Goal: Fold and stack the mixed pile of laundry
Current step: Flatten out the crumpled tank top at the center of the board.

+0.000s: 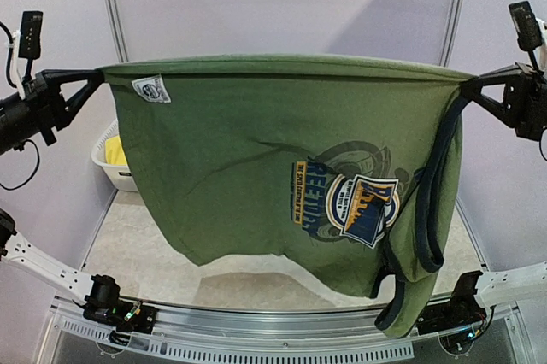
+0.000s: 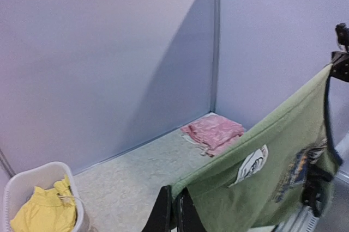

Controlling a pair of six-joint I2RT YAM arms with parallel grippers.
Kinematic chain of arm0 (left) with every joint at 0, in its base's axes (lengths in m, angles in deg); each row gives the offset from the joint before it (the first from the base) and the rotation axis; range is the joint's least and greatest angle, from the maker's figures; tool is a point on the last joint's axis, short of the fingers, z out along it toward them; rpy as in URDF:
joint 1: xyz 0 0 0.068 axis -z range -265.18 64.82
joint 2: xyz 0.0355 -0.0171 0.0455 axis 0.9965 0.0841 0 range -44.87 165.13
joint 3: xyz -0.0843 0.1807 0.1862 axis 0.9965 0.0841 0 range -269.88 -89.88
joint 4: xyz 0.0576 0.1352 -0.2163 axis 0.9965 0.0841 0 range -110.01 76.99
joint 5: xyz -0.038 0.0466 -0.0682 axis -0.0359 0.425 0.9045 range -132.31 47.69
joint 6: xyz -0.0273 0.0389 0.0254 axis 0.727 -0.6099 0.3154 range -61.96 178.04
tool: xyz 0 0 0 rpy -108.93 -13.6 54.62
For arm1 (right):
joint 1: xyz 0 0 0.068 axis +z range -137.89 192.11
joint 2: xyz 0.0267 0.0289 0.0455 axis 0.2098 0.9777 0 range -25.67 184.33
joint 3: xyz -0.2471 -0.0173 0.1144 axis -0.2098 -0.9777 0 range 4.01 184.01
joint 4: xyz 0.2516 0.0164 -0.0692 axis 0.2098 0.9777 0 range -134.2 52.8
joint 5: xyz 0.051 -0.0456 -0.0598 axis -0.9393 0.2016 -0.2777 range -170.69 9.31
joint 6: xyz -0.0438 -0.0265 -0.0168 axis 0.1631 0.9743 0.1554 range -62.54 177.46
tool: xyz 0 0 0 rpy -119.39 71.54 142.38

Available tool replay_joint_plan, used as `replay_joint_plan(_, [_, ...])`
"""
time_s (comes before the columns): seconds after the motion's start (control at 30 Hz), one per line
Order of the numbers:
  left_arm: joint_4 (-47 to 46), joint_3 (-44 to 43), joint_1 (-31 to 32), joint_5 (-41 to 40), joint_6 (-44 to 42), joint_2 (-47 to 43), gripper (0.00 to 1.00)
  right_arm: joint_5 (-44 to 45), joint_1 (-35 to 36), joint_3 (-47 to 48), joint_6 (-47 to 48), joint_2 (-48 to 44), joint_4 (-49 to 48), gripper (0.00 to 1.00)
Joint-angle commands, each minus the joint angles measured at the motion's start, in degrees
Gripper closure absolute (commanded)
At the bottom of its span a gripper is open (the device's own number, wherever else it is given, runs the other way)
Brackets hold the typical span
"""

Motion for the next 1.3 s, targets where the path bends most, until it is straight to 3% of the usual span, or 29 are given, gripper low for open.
replay_joint_plan(0.0, [0.47, -2.88, -2.10, -21.04, -3.12, 7.91, 1.00, 21.79, -0.33, 0.05, -5.33, 8.42, 0.20, 1.00])
replay_joint_plan(0.07, [5.48, -2.58, -9.61, -18.27, 2.50, 11.17, 1.00, 25.76, -2.21, -2.44, -6.91, 13.92, 0.13, 1.00])
replay_joint_plan(0.17, [9.54, 2.84, -25.18, -5.28, 10.01, 16.99, 1.00, 19.65, -7.81, -8.52, -9.35, 21.24, -3.29, 1.00])
replay_joint_plan(0.33, [3.22, 16.36, -49.58, 20.28, 13.63, 29.97, 1.00, 8.42, -16.18, -11.59, -9.59, 39.48, -6.19, 0.99])
replay_joint_plan(0.4, [0.12, 19.19, -55.54, 25.60, 14.68, 35.35, 1.00, 5.17, -18.21, -10.22, -9.20, 48.19, -6.61, 0.88])
replay_joint_plan(0.43, [-0.90, 19.58, -57.25, 26.59, 14.90, 38.30, 0.98, 4.26, -19.19, -8.96, -9.37, 50.82, -6.55, 0.77])
replay_joint_plan(0.57, [-4.39, 18.07, -59.75, 24.82, 14.37, 46.72, 0.72, 3.47, -21.01, -4.52, -9.38, 59.53, -8.22, 0.35])
replay_joint_plan(0.63, [-6.84, 17.43, -59.96, 25.34, 13.95, 48.04, 0.54, 3.57, -21.68, -2.36, -9.70, 61.34, -9.11, 0.22])
replay_joint_plan(0.7, [-6.58, 16.38, -59.69, 26.01, 14.14, 48.49, 0.46, 4.12, -22.10, -0.70, -10.04, 62.21, -9.26, 0.14])
replay_joint_plan(0.87, [-7.36, 20.37, -56.65, 25.37, 14.49, 44.00, 0.41, 1.37, -21.99, -7.04, -9.63, 58.36, -13.28, 0.13])
replay_joint_plan(1.07, [-9.35, 31.45, -48.99, 24.75, 18.44, 36.71, 0.44, 1.41, -18.39, -24.93, -11.28, 49.02, -21.34, 0.20])
replay_joint_plan(1.27, [-15.91, 43.37, -44.70, 25.98, 23.15, 31.37, 0.49, 1.66, -11.03, -34.92, -15.59, 41.53, -29.35, 0.26])
